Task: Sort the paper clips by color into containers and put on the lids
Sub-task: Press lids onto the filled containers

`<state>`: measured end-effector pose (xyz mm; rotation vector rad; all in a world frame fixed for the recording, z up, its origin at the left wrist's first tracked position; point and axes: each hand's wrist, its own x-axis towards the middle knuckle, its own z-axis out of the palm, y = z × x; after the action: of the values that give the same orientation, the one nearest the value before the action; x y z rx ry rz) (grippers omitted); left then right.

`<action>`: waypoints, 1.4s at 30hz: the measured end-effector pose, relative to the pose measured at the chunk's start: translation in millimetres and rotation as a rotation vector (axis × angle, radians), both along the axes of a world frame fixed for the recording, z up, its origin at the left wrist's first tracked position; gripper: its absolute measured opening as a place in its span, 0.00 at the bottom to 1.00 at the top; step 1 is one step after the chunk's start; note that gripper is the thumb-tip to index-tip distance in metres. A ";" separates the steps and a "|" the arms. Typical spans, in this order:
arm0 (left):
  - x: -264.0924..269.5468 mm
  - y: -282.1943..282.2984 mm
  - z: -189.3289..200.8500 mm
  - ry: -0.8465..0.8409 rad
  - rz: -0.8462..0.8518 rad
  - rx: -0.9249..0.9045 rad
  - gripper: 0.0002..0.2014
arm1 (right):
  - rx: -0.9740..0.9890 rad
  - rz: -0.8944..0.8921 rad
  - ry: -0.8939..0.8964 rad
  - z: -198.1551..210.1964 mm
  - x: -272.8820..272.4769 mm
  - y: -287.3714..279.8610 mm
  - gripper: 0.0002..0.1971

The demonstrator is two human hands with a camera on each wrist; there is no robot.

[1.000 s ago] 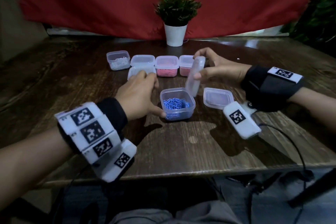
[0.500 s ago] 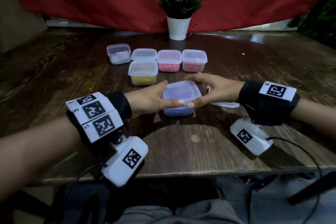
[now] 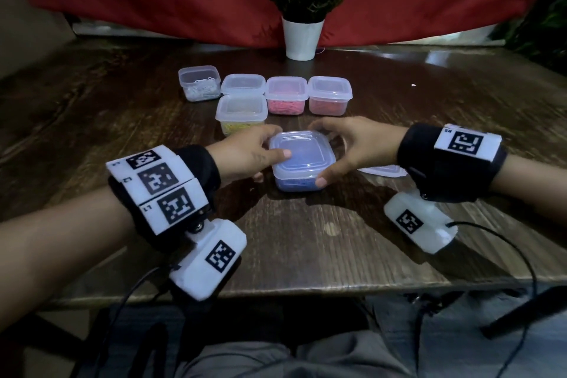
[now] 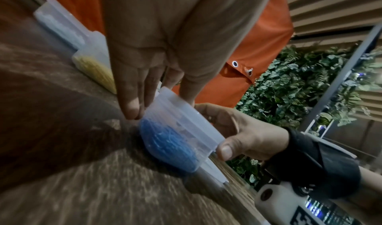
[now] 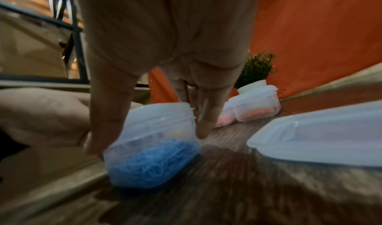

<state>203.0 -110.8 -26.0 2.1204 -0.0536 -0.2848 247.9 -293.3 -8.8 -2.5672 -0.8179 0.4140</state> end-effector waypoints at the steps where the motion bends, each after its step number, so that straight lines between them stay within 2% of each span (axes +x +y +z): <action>1: 1.0 -1.6 0.2 -0.016 0.008 0.012 0.18 | 0.019 -0.007 0.011 -0.2 -0.1 0.6 0.42; 5: 6.9 -1.6 1.0 0.008 0.008 -0.002 0.21 | 0.007 -0.011 -0.064 1.1 -4.0 1.7 0.40; 8: 9.0 0.3 3.7 0.057 -0.019 -0.030 0.18 | -0.074 -0.005 -0.076 6.3 -3.1 1.9 0.39; 13: 11.9 -1.4 5.4 0.031 -0.083 0.144 0.18 | -0.326 0.093 -0.122 11.7 5.5 9.0 0.32; 14: 13.7 -2.2 6.3 0.035 -0.096 0.168 0.18 | -0.369 0.108 -0.132 10.5 7.8 10.5 0.34; 16: 18.3 -3.0 8.1 0.067 -0.109 0.189 0.16 | -0.435 0.107 -0.111 4.8 12.1 12.2 0.44; 18: 23.1 -2.0 9.6 0.124 -0.106 0.150 0.13 | -0.379 0.080 -0.047 -0.8 13.9 14.0 0.47; 21: 27.8 0.2 8.3 0.192 -0.068 0.047 0.07 | -0.248 0.042 -0.006 -5.8 16.3 17.6 0.44; 23: 30.2 0.3 5.9 0.182 -0.049 0.015 0.05 | -0.241 0.037 -0.005 -7.3 18.6 18.4 0.41; 28: 30.0 -3.0 8.1 0.146 -0.041 0.047 0.07 | -0.279 0.050 -0.008 -6.1 21.0 19.3 0.37; 29: 28.4 -4.2 9.5 0.120 -0.054 0.113 0.09 | -0.269 0.051 -0.007 -5.5 21.5 20.1 0.37; 30: 26.0 -5.1 11.0 0.060 -0.080 0.257 0.13 | -0.262 0.058 -0.012 -4.9 22.3 21.2 0.38; 33: 14.0 -10.8 8.4 -0.210 -0.177 0.913 0.23 | -0.319 0.083 -0.028 -2.3 23.7 26.2 0.39; 34: 9.2 -13.0 8.5 -0.272 -0.188 1.043 0.24 | -0.349 0.092 -0.033 -2.0 24.8 28.1 0.38; 35: 6.0 -14.2 9.0 -0.294 -0.211 1.116 0.25 | -0.377 0.097 -0.041 -1.4 25.2 30.1 0.38; 37: 3.1 -14.2 12.4 -0.220 -0.286 1.165 0.27 | -0.422 0.089 -0.047 -0.5 26.3 32.7 0.37; 42: 4.1 -9.8 10.6 -0.114 -0.335 1.105 0.28 | -0.418 0.075 -0.044 -6.7 26.1 30.9 0.36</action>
<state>207.1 -120.7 -15.4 3.2292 -0.3980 -0.4557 274.0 -262.4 -15.5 -2.9425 -0.9275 0.6093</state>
